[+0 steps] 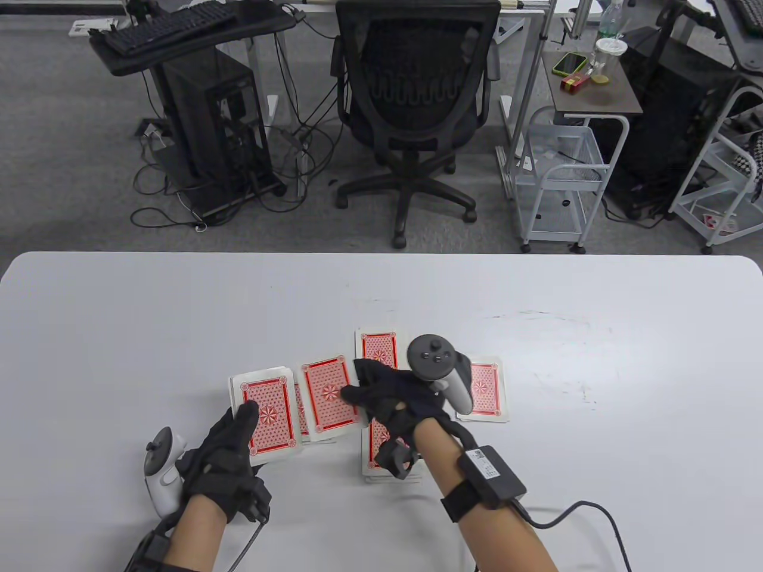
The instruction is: Four-player card dealing with fan arrangement
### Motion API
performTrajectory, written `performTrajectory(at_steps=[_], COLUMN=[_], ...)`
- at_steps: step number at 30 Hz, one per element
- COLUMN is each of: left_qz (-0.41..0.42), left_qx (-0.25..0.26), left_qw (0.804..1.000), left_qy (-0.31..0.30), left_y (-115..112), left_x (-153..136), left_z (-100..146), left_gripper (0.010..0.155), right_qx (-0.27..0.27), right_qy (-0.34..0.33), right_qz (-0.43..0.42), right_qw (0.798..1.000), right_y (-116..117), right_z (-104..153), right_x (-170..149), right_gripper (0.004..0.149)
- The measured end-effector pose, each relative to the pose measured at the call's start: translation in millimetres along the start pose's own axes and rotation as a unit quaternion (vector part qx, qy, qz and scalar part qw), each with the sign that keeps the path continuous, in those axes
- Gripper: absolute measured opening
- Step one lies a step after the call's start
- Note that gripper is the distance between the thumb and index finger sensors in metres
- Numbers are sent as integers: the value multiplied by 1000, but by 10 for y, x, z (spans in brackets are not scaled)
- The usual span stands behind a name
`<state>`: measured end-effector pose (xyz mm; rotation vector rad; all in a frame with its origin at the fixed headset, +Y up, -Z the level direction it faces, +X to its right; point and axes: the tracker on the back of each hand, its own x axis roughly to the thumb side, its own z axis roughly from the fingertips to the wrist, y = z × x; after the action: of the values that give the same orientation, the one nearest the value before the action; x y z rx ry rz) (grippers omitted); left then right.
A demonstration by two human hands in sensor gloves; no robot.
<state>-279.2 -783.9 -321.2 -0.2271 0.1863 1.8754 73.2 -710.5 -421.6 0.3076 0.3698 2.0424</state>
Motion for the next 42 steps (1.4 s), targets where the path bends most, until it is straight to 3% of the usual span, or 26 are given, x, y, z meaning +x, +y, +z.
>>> performTrajectory(at_steps=[5,8,12,15,19,23,26,29,30,34,39,42], left_qz=[-2,-5,-9,-11,-12,-7,-10,-11,-13,-19,-20,-30], left_qx=[-2,-3,2,7,15,15,6,-6,-8,-19,-27,-33], left_qw=[1000,1000,1000,1000,1000,1000,1000,1000,1000,1000,999,999], left_qy=[5,8,9,9,8,6,5,6,6,3,-2,2], left_y=[-5,-1,13,34,51,44,3,-55,-73,-152,-203,-235], left_x=[1,-1,6,6,4,7,9,-3,-6,-20,-31,-51], left_z=[-3,-5,-5,-8,2,8,1,1,4,30,63,57], left_gripper=[50,50,50,50,50,50,50,50,50,50,49,49], right_qx=[-87,-141,-174,-172,-157,-168,-181,-156,-151,-76,-27,-21], right_qy=[85,166,232,270,278,242,147,63,50,-11,-57,-52], right_qz=[57,148,271,372,445,430,388,306,292,181,67,22], right_qw=[991,965,918,871,836,854,891,937,943,980,996,998], right_y=[-717,-1053,-1142,-1055,-922,-902,-713,-333,-269,338,851,988], right_z=[213,322,311,202,119,197,296,365,370,322,219,176], right_x=[-342,-584,-829,-980,-1050,-851,-447,22,81,402,373,342], right_gripper=[63,62,63,67,68,71,68,66,66,66,77,72])
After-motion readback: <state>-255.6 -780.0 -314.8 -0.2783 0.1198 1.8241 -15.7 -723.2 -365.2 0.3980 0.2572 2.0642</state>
